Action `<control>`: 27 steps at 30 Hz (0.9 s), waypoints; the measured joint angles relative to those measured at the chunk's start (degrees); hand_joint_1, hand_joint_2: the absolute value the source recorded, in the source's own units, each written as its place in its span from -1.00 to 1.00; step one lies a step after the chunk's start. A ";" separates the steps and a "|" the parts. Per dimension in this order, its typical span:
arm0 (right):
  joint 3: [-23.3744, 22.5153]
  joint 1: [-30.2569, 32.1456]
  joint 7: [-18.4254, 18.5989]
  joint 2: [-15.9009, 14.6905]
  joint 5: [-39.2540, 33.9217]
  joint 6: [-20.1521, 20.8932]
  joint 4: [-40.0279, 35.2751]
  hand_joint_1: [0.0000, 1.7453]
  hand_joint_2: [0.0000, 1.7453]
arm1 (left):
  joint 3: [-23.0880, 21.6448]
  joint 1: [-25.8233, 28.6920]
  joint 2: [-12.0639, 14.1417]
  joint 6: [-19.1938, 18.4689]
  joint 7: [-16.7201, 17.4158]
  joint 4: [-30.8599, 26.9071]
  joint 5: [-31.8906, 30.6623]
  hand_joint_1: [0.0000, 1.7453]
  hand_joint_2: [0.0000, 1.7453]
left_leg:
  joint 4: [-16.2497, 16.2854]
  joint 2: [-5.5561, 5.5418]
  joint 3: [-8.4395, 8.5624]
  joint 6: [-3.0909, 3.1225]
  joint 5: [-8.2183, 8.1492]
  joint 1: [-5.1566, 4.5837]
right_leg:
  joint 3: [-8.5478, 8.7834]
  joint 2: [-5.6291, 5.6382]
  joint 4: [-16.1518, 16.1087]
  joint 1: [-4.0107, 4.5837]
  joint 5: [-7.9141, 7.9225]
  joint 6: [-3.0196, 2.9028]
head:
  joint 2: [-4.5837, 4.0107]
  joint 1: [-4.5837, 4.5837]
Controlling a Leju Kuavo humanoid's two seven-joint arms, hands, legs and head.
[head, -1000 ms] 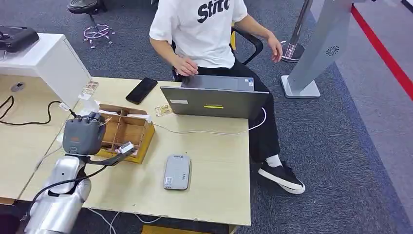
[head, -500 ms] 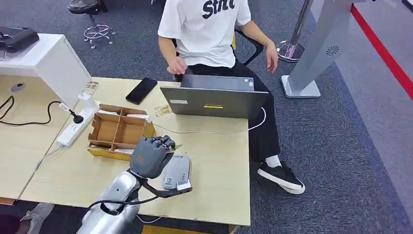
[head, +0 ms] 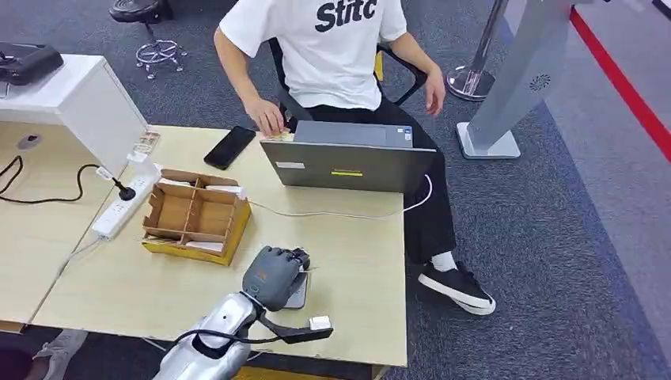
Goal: Pass the card to the sensor for recognition and then transmit it.
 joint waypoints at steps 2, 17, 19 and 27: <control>0.00 0.02 0.09 0.04 0.11 0.02 0.02 -1.00 1.00 | 0.00 -0.26 -0.13 -0.57 0.48 2.33 -0.53 1.00 1.00 | 0.00 -0.01 0.00 0.00 0.00 0.00 | 0.00 -0.01 0.00 0.00 0.00 0.00 | 0.00 -0.02; -0.48 0.03 0.07 0.13 0.74 0.15 0.02 -1.00 1.00 | 0.94 -2.05 0.08 4.65 0.24 5.89 3.73 1.00 1.00 | 0.00 -0.07 0.07 0.00 0.02 0.01 | 0.12 -0.07 0.02 0.01 0.01 0.03 | 0.00 0.00; -0.81 0.07 -0.02 0.17 0.79 0.15 0.04 -1.00 1.00 | 2.10 -1.77 1.07 5.20 0.61 3.46 4.37 1.00 1.00 | 0.00 -0.08 0.04 0.00 0.02 0.02 | 0.09 -0.07 0.03 0.02 0.01 0.02 | 0.00 0.00; -1.53 0.06 -0.24 0.20 1.44 0.15 0.20 -1.00 1.00 | 10.07 -2.75 6.03 5.90 0.35 -7.40 8.65 1.00 1.00 | -0.01 -0.07 0.03 -0.01 0.02 0.07 | 0.07 -0.06 0.04 0.06 -0.01 0.01 | 0.00 0.00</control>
